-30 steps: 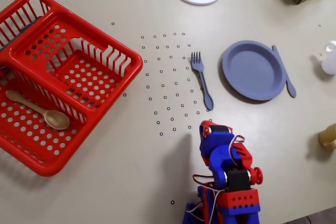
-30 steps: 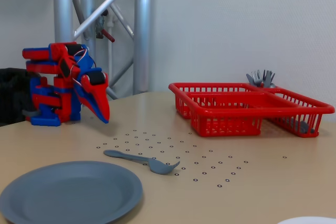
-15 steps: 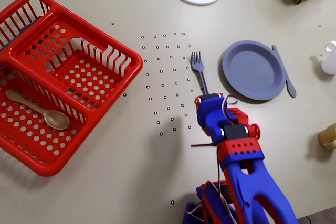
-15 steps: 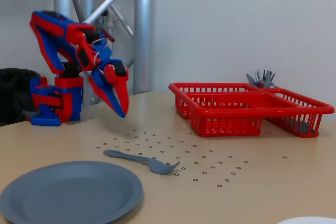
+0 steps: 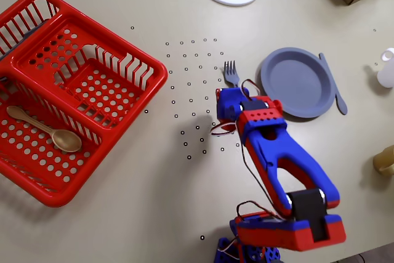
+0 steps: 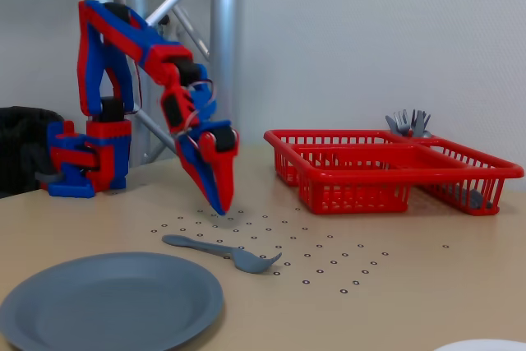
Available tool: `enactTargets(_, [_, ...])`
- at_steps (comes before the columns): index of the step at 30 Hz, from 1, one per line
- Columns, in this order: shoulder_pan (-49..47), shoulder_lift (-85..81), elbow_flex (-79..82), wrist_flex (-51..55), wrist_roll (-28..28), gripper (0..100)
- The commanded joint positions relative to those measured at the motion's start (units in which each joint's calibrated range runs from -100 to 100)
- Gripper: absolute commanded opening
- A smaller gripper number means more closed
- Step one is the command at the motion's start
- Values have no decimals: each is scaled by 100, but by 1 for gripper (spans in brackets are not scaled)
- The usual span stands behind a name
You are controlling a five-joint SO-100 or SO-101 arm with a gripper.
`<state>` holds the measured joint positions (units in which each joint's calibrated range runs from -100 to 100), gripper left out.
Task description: Push the fork on the left side of the plate
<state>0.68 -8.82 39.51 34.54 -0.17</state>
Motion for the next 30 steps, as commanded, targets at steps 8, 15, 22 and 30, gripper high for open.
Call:
enactTargets(8, [-40, 1111, -1812, 309, 44, 0])
enactTargets(15, [147, 1660, -2618, 695, 34, 0])
enactTargets(22, [413, 1956, -2845, 703, 151, 0])
enactTargets(30, [563, 2209, -3199, 880, 215, 0])
